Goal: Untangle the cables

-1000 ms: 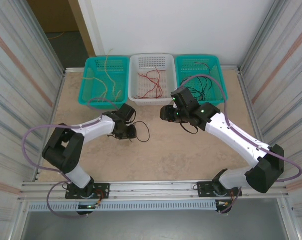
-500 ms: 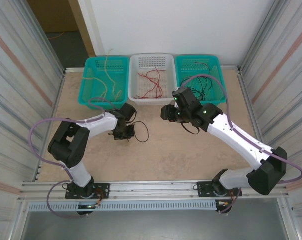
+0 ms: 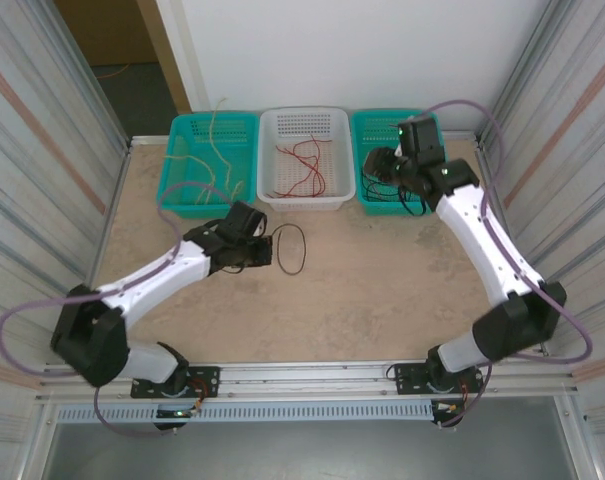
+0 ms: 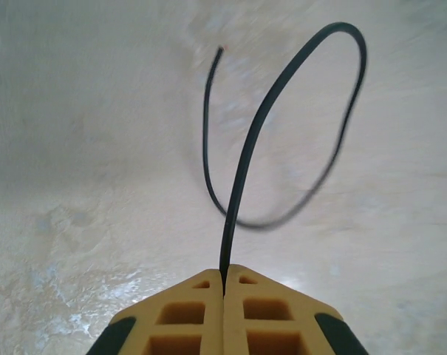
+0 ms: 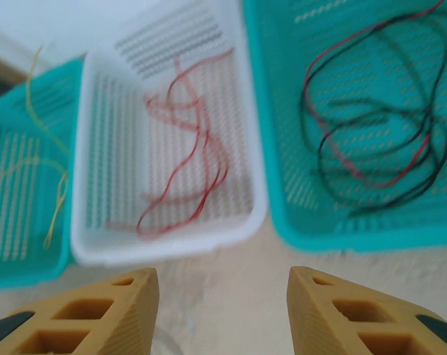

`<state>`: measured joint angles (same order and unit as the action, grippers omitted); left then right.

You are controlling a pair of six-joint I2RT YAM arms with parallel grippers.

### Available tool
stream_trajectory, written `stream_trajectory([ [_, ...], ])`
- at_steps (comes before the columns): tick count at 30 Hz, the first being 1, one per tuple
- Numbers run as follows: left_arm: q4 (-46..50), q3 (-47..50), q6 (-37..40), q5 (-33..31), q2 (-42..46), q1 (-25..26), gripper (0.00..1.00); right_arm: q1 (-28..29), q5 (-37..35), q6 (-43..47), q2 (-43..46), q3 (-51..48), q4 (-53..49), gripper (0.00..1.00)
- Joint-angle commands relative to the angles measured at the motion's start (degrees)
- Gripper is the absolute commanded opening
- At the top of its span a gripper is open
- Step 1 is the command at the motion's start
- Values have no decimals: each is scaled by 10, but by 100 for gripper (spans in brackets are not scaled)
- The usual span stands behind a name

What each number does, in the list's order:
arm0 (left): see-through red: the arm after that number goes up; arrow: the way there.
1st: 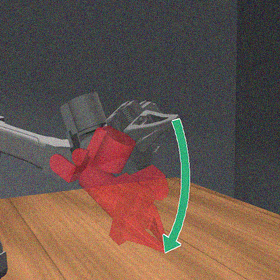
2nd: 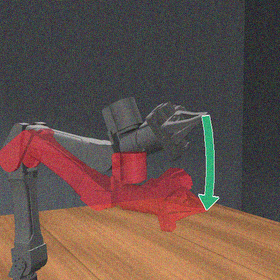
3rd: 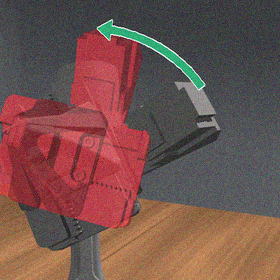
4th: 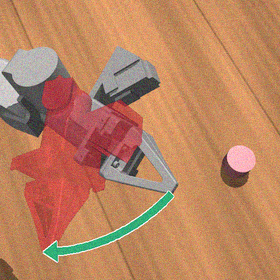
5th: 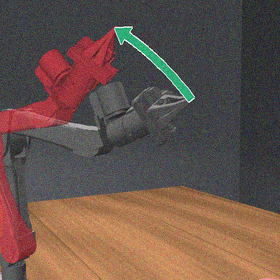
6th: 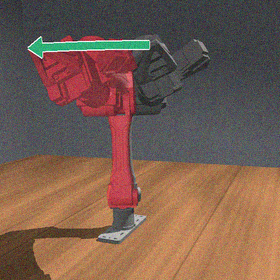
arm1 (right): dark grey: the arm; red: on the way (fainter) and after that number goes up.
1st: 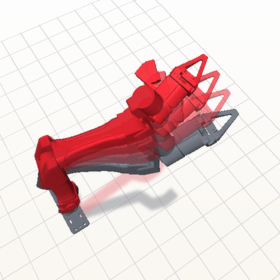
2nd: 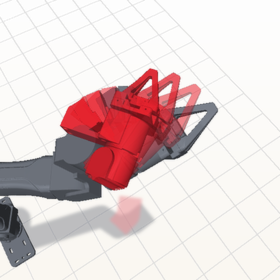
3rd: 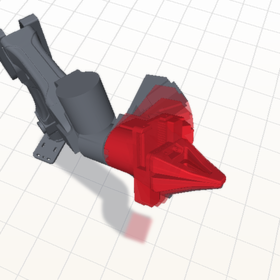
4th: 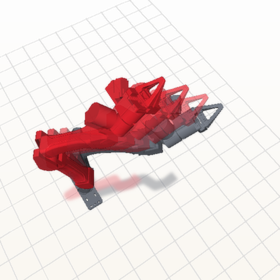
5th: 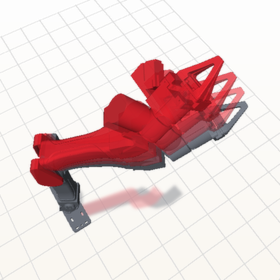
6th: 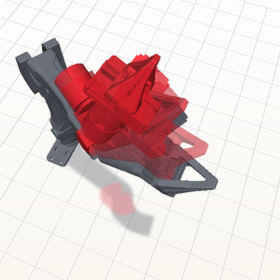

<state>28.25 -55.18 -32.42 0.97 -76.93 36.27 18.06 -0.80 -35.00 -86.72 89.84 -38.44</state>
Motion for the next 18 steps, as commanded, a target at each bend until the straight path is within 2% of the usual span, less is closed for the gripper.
stream_trajectory([
  [1,-13,-10,20,5,59,5,0,-40,33,31,-93,60,4,48],
  [10,-77,30,31,77,142,16,0,-93,103,29,-370,277,47,47],
  [18,-169,75,37,120,192,23,0,-103,63,-28,-575,474,-3,46],
])
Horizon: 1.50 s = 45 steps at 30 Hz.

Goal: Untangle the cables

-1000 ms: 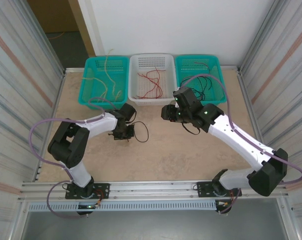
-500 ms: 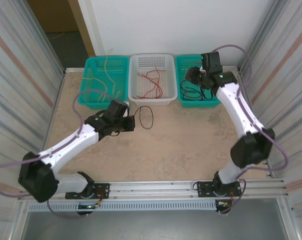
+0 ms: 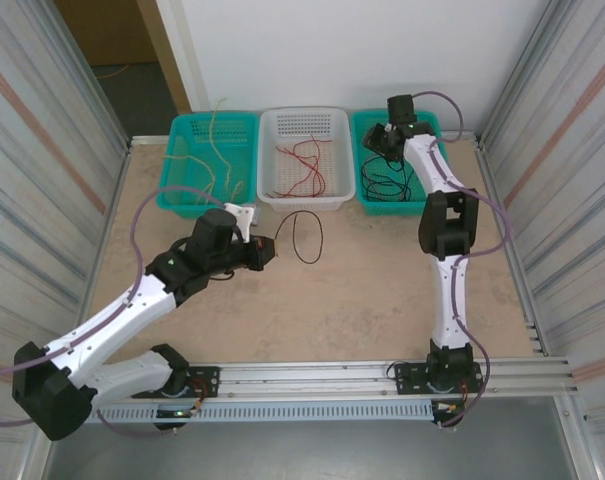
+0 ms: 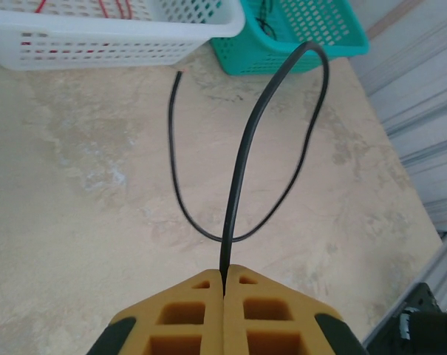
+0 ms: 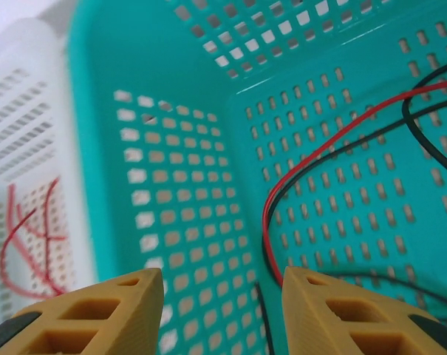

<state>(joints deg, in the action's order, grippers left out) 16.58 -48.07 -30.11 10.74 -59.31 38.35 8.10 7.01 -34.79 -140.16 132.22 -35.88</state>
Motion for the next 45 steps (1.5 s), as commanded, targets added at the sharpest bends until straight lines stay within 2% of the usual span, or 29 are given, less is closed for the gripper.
stream_trajectory([
  [1,-51,2,15,23,14,2,0,-4,-10,-32,-55,63,-25,46],
  [5,-51,3,9,34,4,3,0,-3,-7,-30,-112,120,-15,47],
  [17,-53,18,3,31,-2,3,0,-6,-3,-55,-181,150,18,40],
  [18,-54,17,2,32,-3,3,0,-8,-2,-56,-185,153,19,37],
  [22,-56,13,0,35,-8,2,0,-13,2,-54,-185,152,20,12],
  [24,-58,11,0,35,-13,2,0,-14,4,-45,-176,150,23,7],
  [30,-75,6,-5,41,-27,2,0,-14,9,-18,-115,128,21,0],
  [36,-88,18,-14,25,-7,3,0,-12,-3,9,9,16,25,0],
  [40,-70,22,-18,-6,12,2,0,-7,1,39,95,-48,25,0],
  [45,-40,21,-38,-63,40,3,0,21,4,95,188,-67,-3,0],
])
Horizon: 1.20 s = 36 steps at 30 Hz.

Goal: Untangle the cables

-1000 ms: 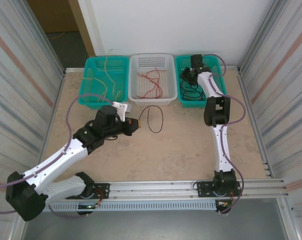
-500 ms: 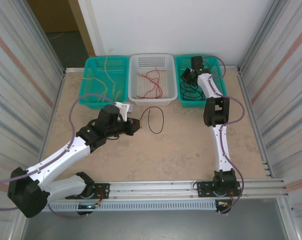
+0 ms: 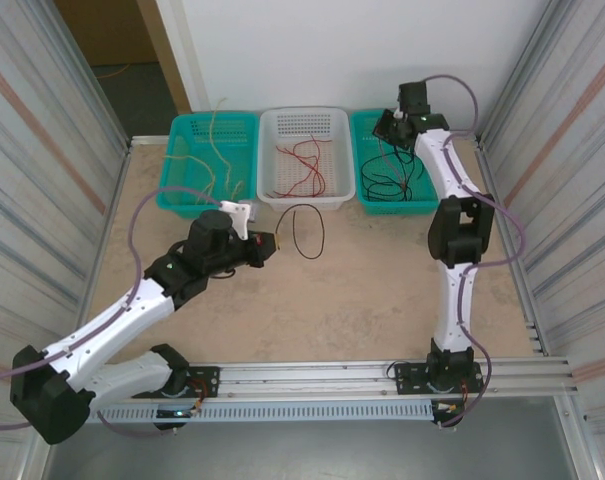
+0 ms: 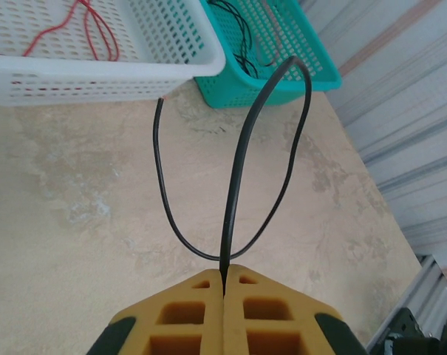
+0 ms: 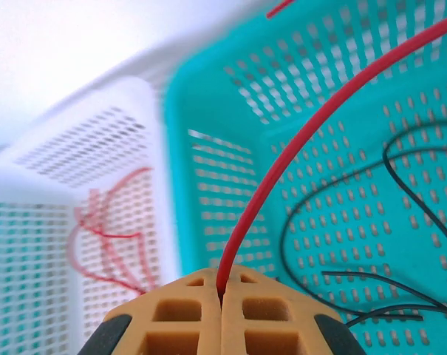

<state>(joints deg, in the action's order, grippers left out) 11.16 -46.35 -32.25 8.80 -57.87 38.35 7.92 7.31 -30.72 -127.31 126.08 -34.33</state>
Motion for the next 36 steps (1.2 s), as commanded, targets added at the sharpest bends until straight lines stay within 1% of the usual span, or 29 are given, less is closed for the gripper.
stream_trajectory([
  [1,13,4,-20,-52,35,3,0,30,8,63,75,-3,-28,0],
  [5,29,-23,-16,-61,54,3,0,80,55,94,128,-5,-52,0],
  [9,33,-52,-6,-58,78,2,0,151,51,117,153,-2,-56,0],
  [11,38,-62,-6,-62,94,3,0,174,58,112,136,18,-59,0],
  [14,50,-75,-10,-67,114,2,0,196,59,105,77,75,-84,0],
  [15,52,-78,-11,-66,118,3,0,200,58,102,53,95,-94,6],
  [16,55,-82,-13,-64,121,3,0,202,58,99,32,113,-100,17],
  [17,59,-86,-14,-64,123,3,0,202,54,94,11,133,-112,31],
  [18,67,-92,-15,-65,123,3,0,202,49,89,-6,148,-123,38],
  [20,83,-105,-12,-72,119,3,0,203,42,82,-9,147,-127,46],
  [21,87,-110,-10,-74,117,3,0,204,35,82,2,133,-123,48],
  [23,84,-119,-9,-78,107,3,0,208,11,84,44,85,-99,58],
  [24,80,-125,-9,-77,99,3,0,209,-4,85,72,51,-85,61],
  [28,69,-162,-3,-63,47,3,0,198,-53,77,200,-86,-57,61],
  [31,54,-200,-7,-47,-6,1,0,185,-89,57,334,-230,-42,60],
  [33,42,-234,-11,-28,-54,1,0,180,-141,41,441,-327,-42,61],
  [36,17,-285,-28,-6,-131,0,0,158,-204,10,584,-435,-84,62],
])
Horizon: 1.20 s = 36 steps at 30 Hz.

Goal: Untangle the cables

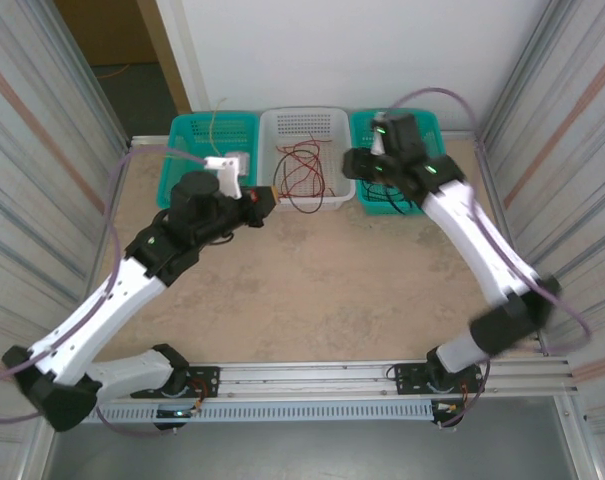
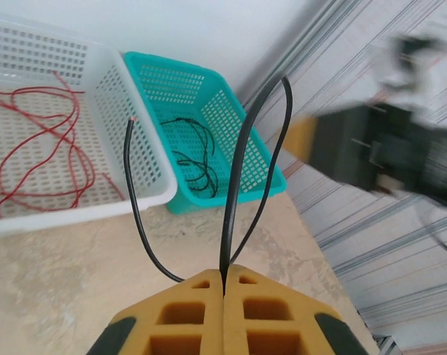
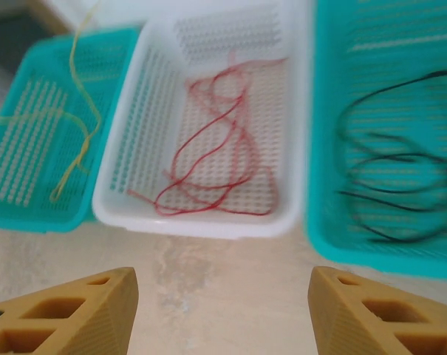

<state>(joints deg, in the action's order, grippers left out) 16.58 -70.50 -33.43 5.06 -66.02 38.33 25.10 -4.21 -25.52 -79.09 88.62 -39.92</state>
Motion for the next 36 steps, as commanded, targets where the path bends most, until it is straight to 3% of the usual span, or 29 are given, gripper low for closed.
stream_trajectory([
  [1,-48,-57,-25,41,-75,0,0,-23,-101,-53,140,-91,-42,62],
  [5,-120,-120,-46,64,-190,10,0,-51,-68,-93,297,-216,-83,62],
  [10,-162,-231,-61,41,-338,23,0,-39,-39,-130,384,-283,-142,61],
  [15,-184,-345,-76,33,-462,34,0,-40,-53,-108,395,-260,-172,62],
  [20,-145,-454,-72,38,-556,35,0,-41,-51,-112,402,-257,-174,62],
  [33,-97,-598,-65,58,-678,38,0,-62,-44,-91,396,-242,-170,63],
  [34,-76,-623,-65,66,-695,38,12,-62,-42,-92,394,-244,-167,63],
  [36,-47,-660,-63,80,-720,37,56,-64,-37,-92,388,-242,-162,63],
])
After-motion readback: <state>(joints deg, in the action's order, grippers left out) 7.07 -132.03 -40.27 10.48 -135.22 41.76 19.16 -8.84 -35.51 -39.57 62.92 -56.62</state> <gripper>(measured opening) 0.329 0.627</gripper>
